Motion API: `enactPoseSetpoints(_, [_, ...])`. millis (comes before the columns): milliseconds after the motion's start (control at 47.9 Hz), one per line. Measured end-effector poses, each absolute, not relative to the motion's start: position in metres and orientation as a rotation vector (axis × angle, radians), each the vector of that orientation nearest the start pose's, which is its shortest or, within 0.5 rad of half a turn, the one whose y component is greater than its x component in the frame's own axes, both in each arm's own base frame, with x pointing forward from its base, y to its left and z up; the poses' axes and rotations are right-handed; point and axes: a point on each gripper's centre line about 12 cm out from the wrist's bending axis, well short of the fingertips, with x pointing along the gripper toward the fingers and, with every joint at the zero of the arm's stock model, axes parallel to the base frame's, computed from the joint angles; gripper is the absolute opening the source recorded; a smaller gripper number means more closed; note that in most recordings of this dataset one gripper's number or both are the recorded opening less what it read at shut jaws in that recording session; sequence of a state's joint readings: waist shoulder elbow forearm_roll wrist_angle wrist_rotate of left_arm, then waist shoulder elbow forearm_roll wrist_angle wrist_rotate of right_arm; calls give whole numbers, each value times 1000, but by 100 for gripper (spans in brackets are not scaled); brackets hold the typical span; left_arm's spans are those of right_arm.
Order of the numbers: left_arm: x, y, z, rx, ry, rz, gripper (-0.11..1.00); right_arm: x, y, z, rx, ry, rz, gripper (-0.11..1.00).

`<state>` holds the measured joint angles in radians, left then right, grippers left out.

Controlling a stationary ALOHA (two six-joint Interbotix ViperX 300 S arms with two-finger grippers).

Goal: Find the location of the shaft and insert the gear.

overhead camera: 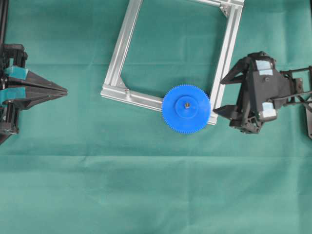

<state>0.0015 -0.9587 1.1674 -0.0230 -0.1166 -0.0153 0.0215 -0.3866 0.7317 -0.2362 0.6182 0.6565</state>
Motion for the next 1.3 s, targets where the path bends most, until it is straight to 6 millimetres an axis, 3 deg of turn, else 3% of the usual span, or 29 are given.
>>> enactPoseSetpoints(501, [200,1,275,-40,92,6,0,274,-5,222,341,921,-307,86])
enactPoseSetpoints(1295, [200,1,275,-38,94,6,0,268,2,212,323,952,-287,86])
